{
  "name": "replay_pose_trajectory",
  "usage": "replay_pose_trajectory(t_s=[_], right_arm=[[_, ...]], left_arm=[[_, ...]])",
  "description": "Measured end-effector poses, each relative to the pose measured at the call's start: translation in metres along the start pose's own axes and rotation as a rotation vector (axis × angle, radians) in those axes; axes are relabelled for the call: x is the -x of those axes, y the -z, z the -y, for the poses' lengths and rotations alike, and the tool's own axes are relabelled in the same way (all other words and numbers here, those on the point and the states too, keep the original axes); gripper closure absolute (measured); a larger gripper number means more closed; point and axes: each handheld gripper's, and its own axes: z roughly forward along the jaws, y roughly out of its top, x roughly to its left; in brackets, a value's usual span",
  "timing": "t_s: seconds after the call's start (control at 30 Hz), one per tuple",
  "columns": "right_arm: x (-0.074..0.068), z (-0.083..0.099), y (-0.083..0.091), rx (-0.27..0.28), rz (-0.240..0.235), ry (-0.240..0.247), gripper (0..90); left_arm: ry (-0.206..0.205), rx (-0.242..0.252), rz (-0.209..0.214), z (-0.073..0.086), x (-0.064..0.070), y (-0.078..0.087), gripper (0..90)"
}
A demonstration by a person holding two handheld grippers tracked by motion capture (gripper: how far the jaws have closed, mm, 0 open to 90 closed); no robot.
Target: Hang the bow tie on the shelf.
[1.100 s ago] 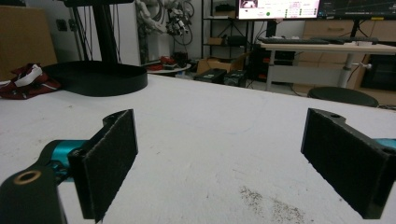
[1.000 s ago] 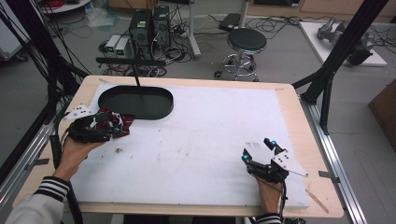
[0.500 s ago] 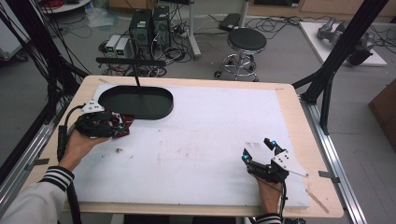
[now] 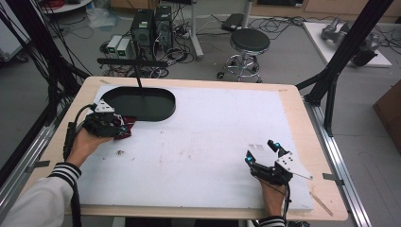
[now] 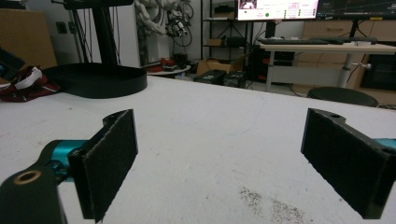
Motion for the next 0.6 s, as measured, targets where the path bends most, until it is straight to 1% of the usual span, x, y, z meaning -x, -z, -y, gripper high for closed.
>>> replay_pose_trajectory(t_s=[0.03, 0.07, 0.1, 0.13, 0.17, 0.23, 0.3, 0.33, 0.37, 0.4, 0.5, 0.53, 0.6], right_arm=[[0.000, 0.000, 0.000, 0.000, 0.000, 0.000, 9.9], [0.000, 0.000, 0.000, 0.000, 0.000, -0.001, 9.9], [0.000, 0.000, 0.000, -0.001, 0.000, -0.002, 9.9], [0.000, 0.000, 0.000, 0.000, 0.000, -0.001, 9.9], [0.000, 0.000, 0.000, 0.000, -0.001, -0.001, 9.9], [0.000, 0.000, 0.000, 0.000, -0.001, -0.001, 9.9], [0.000, 0.000, 0.000, 0.000, 0.000, -0.002, 9.9], [0.000, 0.000, 0.000, 0.000, 0.000, -0.001, 9.9], [0.000, 0.000, 0.000, 0.000, 0.000, -0.001, 9.9], [0.000, 0.000, 0.000, 0.000, 0.000, -0.002, 9.9], [0.000, 0.000, 0.000, 0.000, 0.001, -0.001, 9.9], [0.000, 0.000, 0.000, 0.000, 0.001, 0.000, 9.9], [0.000, 0.000, 0.000, 0.001, 0.001, 0.000, 9.9]], left_arm=[[0.000, 0.000, 0.000, 0.000, 0.000, 0.000, 35.4], [-0.004, -0.016, -0.007, 0.000, 0.001, -0.002, 35.8], [-0.004, -0.016, -0.007, 0.000, 0.001, -0.002, 36.0], [-0.022, -0.034, -0.010, 0.000, 0.002, -0.004, 36.8], [-0.022, -0.034, -0.010, 0.000, 0.002, -0.004, 37.1], [-0.039, -0.041, -0.015, 0.000, 0.004, -0.006, 38.6], [-0.044, -0.042, -0.015, 0.000, 0.004, -0.006, 40.2], [-0.057, -0.055, -0.029, -0.001, 0.006, -0.007, 40.4], [-0.057, -0.055, -0.029, -0.001, 0.006, -0.007, 40.9], [-0.070, -0.073, -0.034, -0.001, 0.006, -0.009, 41.8], [-0.076, -0.084, -0.037, 0.000, 0.008, -0.011, 42.4], [-0.087, -0.091, -0.041, 0.000, 0.009, -0.013, 42.7], [-0.093, -0.100, -0.046, -0.001, 0.010, -0.014, 43.0]])
